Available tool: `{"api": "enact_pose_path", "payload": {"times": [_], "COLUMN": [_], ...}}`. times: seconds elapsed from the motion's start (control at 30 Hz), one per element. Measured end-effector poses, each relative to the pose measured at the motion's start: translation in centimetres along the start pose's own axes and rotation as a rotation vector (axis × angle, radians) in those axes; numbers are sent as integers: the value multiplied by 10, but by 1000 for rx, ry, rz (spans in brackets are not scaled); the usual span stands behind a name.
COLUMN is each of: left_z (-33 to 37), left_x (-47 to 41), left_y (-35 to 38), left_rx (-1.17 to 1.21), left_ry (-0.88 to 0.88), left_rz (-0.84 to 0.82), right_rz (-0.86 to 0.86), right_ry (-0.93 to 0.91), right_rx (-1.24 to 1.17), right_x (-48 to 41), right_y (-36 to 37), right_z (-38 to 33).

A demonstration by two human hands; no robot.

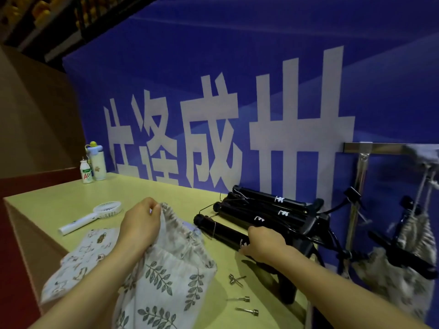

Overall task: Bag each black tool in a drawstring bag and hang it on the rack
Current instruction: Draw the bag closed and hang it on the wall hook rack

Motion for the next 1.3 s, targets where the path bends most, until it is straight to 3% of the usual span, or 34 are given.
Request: {"api": "enact_pose_path", "payload": {"times": [0.27, 0.6, 0.93, 1.03, 1.17, 1.3], "left_z": [-13, -30, -54, -60, -55, -33], "left_x": [-4, -8, -11, -7, -2, 11], "left_y": [2, -15, -78, -105, -136, -148], "left_rx": [-21, 50, 57, 104, 154, -21], "left_ry": [-50, -158, -245, -289, -266, -138], "left_rz": [-13, 17, 169, 235, 294, 235], "right_rz": [31, 374, 644, 731, 780, 800], "right_ry": [-30, -160, -527, -643, -717, -748], "right_rx": [8, 84, 131, 255, 376, 463], "right_x": [-4, 24, 73, 82, 87, 92], "right_y": [-1, -58, -118, -123, -124, -119], "right_z": [1, -12, -51, -73, -97, -116]}}
Point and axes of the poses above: each hand's wrist, its own x-axis away from the middle knuckle, its own y-axis out of the palm, z = x × y, the point moved 5 cm from there along -x, towards the middle knuckle, and after that the axes turned 6 degrees about -y, right-handed, at the moved point
